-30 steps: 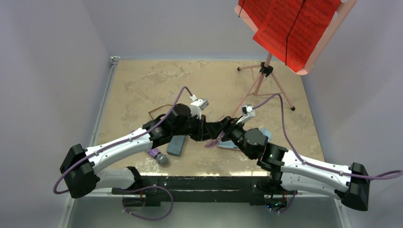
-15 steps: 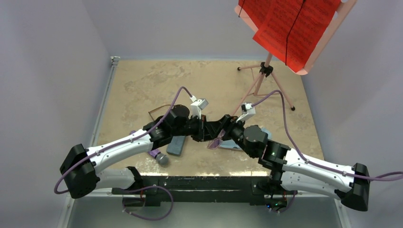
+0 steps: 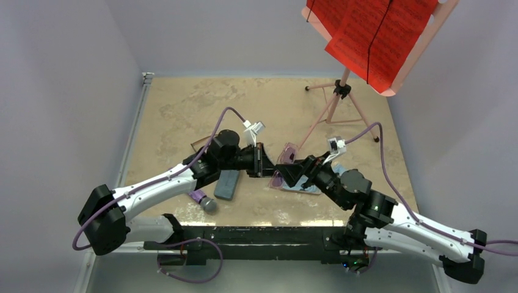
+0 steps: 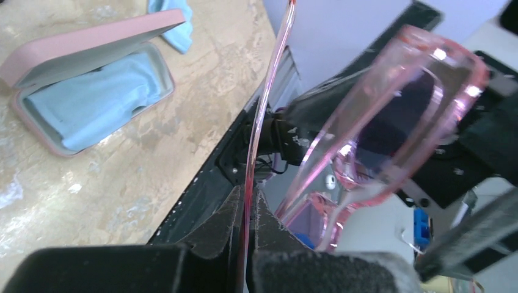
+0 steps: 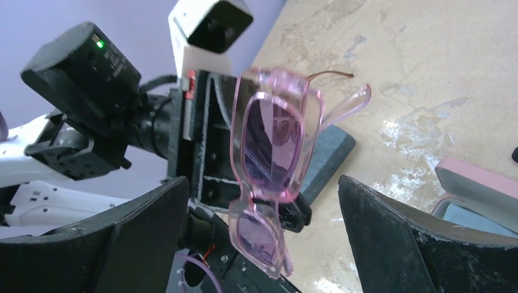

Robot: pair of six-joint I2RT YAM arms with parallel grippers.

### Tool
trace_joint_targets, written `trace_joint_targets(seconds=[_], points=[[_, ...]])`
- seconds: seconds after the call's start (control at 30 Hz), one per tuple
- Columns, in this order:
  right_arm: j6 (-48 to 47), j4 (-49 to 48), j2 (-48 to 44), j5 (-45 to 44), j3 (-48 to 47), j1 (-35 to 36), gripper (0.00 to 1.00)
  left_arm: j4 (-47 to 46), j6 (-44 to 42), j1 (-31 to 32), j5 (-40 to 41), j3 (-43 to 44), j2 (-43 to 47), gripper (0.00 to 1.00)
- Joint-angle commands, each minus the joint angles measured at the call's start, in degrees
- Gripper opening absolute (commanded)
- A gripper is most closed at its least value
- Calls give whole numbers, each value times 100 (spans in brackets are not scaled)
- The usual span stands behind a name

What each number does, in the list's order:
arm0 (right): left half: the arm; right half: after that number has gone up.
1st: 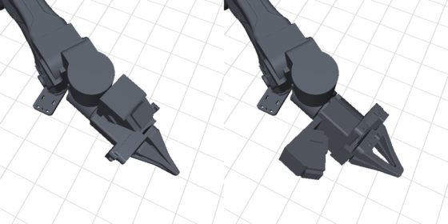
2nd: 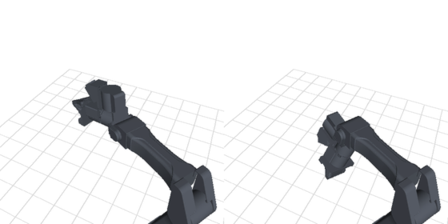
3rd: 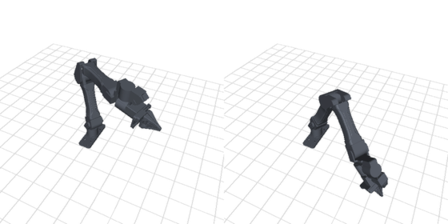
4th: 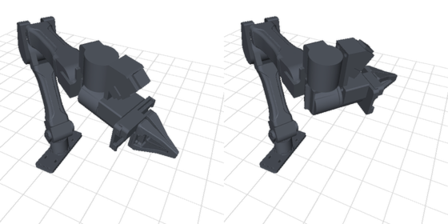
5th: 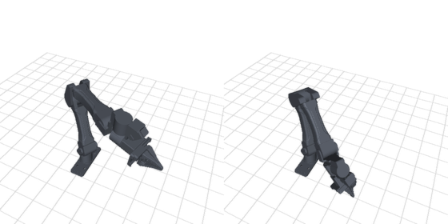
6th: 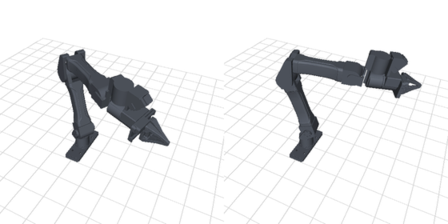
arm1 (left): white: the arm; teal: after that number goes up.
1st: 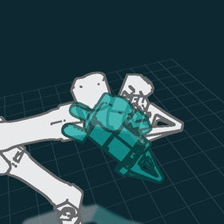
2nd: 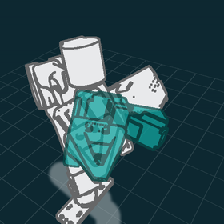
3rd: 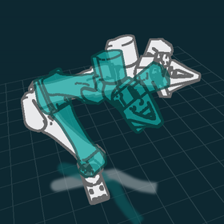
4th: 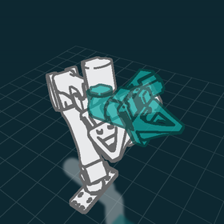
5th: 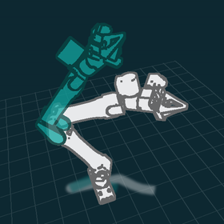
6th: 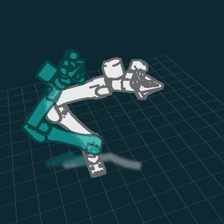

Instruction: Organize the sunglasses

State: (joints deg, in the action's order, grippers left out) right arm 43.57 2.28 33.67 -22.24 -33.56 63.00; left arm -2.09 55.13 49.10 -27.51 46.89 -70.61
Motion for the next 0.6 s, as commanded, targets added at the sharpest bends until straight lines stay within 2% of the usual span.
trace_joint_targets(seconds=[0.0, 0.3, 0.47, 0.57], points=[[35, -197, 0, 298, 216, 10, 97, -836, 201, -32, -610, -65, -13, 0], [148, -1454, 304, -4, 473, 10, 92, -1330, 51, -31, -1233, -212, 21, 0], [152, -1760, 153, -90, 578, 15, 83, -1315, -23, -32, -1254, -310, 24, 0], [193, -1800, 86, -100, 610, 12, 69, -1194, -104, -32, -1213, -301, 18, 0]])
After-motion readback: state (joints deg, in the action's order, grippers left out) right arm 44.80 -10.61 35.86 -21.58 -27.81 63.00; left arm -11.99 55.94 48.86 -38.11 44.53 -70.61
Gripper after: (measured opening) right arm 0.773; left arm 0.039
